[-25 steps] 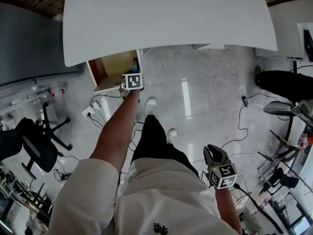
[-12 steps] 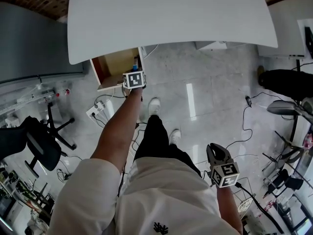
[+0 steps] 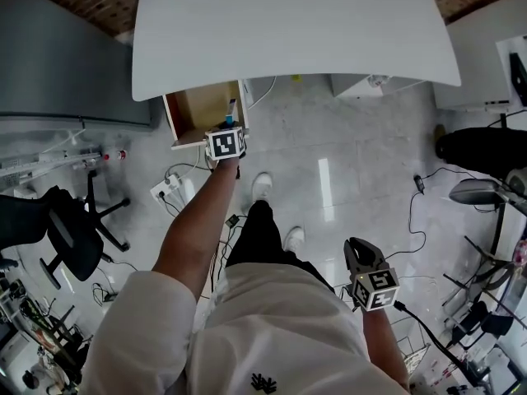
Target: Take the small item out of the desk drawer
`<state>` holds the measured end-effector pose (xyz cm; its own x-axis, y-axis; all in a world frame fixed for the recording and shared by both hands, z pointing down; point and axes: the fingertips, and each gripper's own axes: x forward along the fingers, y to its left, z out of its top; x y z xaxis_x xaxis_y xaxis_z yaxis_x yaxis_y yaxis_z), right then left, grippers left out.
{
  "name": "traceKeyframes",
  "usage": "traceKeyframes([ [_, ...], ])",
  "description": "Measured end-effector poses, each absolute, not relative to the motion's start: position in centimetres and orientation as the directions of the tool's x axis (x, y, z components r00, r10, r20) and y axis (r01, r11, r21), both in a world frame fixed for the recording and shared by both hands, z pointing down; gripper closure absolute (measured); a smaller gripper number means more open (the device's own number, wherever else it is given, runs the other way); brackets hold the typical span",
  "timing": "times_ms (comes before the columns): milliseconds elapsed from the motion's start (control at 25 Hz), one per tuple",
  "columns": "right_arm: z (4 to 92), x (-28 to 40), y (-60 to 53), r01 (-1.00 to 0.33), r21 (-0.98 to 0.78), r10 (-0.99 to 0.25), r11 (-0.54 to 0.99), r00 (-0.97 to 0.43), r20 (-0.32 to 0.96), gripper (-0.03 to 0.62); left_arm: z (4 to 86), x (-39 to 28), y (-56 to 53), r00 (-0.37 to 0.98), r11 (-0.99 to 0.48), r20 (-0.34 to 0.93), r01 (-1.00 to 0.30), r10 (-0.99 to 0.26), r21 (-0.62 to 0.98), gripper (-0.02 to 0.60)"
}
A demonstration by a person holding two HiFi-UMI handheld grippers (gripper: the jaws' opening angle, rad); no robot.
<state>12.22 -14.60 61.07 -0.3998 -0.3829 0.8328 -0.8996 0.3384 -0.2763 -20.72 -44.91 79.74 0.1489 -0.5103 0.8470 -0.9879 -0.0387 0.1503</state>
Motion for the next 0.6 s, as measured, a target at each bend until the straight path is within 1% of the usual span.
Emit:
traceKeyframes([
  [200,59.7,12.8,-12.9,-0.889,-0.274,-0.406,0.366,-0.417,0.813,0.534,75.9,-20.5,-41.1,0.153,-0.040,0.823,-0.987,-0.547,0.158,0.483],
  [480,57.2,15.3,-10.8,-0.866,-0.277,-0.451,0.416,-0.461,0.765,0.539,69.4,-17.9,-35.4,0.171,-0.051,0.783,-0.983,-0.598,0.175,0.483],
  [600,57.1,16.2,-8.9,-0.853,-0.272,-0.446,0.445,-0.475,0.759,0.541,67.3,-17.0,-32.7,0.181,-0.058,0.770,-0.981,-0.612,0.184,0.483],
])
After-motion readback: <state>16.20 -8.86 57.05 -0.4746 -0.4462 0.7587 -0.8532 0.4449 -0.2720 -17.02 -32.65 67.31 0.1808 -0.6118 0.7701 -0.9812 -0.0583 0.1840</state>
